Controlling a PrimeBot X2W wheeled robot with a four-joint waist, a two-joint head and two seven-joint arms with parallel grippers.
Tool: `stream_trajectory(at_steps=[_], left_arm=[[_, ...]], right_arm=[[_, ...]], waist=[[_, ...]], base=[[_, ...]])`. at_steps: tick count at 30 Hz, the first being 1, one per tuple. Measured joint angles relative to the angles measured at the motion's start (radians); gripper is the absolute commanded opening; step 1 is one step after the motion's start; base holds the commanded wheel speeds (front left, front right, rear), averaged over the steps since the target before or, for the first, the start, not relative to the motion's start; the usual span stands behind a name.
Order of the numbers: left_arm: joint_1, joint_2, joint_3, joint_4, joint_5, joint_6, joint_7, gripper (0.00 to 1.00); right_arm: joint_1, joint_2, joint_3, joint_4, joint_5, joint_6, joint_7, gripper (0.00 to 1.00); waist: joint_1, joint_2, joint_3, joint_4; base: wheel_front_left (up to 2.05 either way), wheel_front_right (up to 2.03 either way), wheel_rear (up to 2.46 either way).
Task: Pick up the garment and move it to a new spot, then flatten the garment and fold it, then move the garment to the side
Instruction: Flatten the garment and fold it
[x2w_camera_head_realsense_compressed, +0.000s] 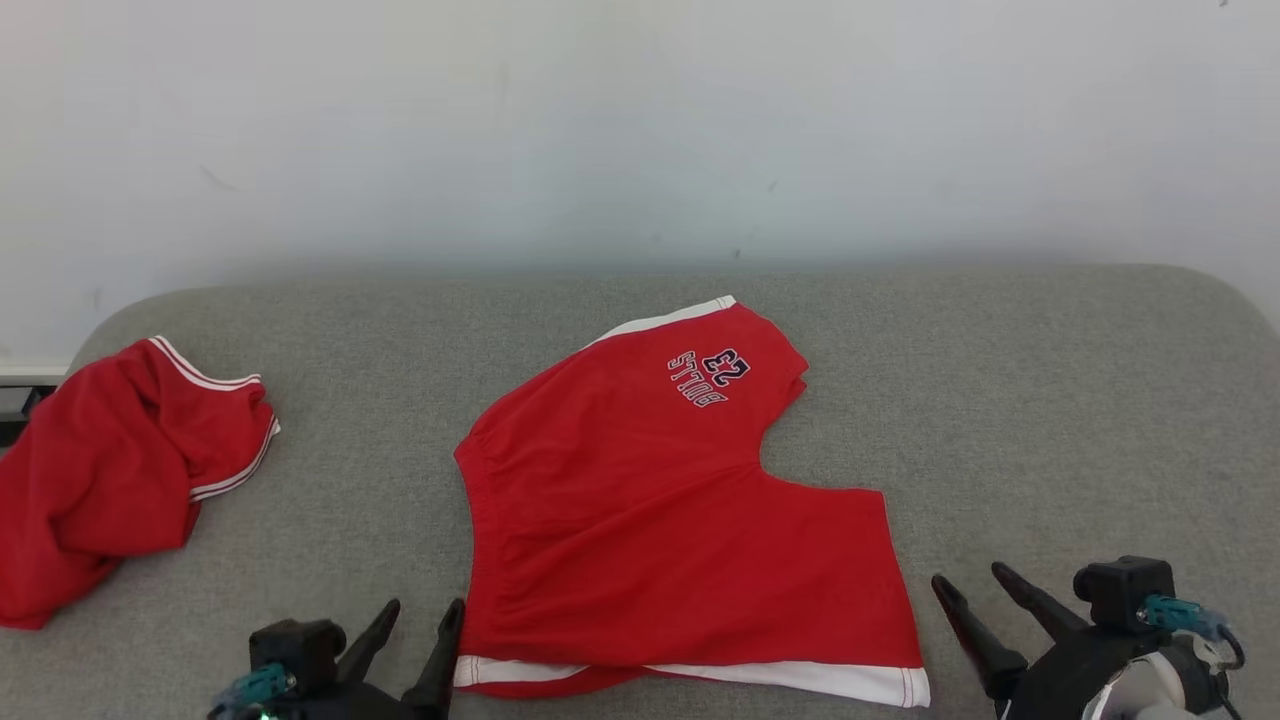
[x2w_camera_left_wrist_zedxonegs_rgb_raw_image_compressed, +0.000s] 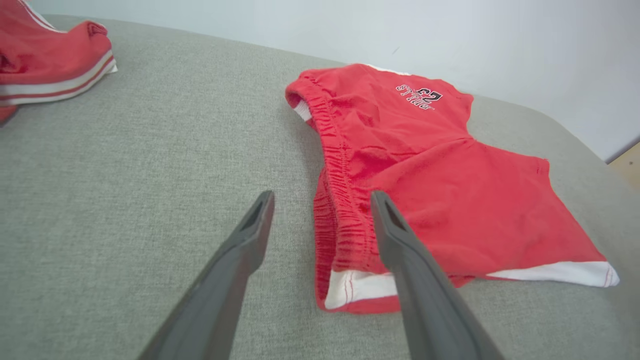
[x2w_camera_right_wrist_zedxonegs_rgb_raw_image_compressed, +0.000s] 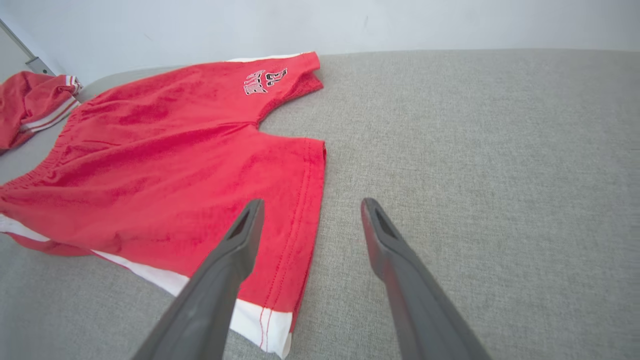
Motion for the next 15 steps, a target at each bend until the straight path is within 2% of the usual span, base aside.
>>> stream_trajectory(at_steps=[5, 12, 15], left_arm=[[0.002, 0.015, 0.074, -0.066, 0.016, 0.009, 0.0, 1.0], [0.069, 0.037, 0.198, -0.152, 0.039, 0.017, -0.003, 1.0], [0.128, 0.04, 0.271, -0.194, 0.08, 0.018, -0.003, 1.0]], right_arm=[[-0.003, -0.003, -0.039, -0.063, -0.001, -0.015, -0.054, 1.0], [0.002, -0.027, -0.111, -0.113, -0.039, -0.071, -0.09, 1.0], [0.03, -0.026, -0.157, -0.157, -0.062, -0.093, -0.094, 1.0]], waist=[[0.0, 0.0, -0.005, -0.002], [0.0, 0.0, -0.011, -0.02], [0.0, 0.0, -0.012, -0.031]], base=[[0.0, 0.0, 0.0], [0.0, 0.0, 0.0], [0.0, 0.0, 0.0]])
